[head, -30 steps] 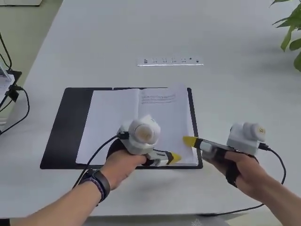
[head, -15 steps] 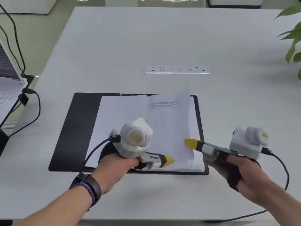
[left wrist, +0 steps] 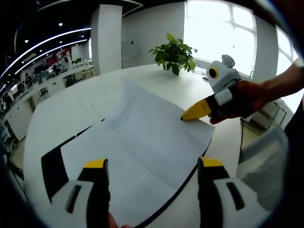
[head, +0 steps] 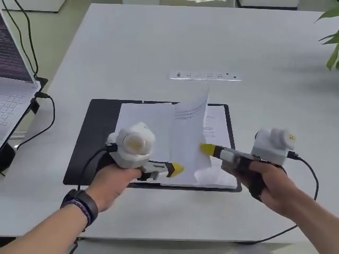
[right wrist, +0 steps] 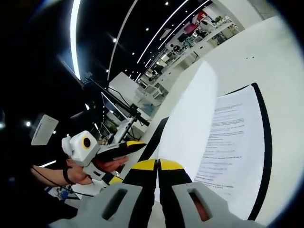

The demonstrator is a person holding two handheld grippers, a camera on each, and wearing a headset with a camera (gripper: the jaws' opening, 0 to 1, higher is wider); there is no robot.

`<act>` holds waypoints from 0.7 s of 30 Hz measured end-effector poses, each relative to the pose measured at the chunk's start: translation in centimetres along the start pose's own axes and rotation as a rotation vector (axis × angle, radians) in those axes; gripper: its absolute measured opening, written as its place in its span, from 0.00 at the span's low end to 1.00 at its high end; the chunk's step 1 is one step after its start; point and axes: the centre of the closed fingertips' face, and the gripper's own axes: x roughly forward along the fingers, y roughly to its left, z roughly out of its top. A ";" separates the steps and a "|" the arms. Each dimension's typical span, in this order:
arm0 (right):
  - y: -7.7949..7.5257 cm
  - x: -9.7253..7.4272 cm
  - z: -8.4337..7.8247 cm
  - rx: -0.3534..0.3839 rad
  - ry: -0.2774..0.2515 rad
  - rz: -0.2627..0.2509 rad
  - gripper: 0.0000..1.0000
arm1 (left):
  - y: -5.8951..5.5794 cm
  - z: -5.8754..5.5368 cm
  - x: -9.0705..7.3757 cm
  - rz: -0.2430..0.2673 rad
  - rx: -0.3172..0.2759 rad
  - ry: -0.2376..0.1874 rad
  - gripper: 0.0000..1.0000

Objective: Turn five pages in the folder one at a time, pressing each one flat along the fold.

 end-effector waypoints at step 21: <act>5.5 7.7 -2.2 -0.021 0.105 0.104 0.00 | 6.4 -3.3 -7.7 0.122 -0.071 -0.033 0.77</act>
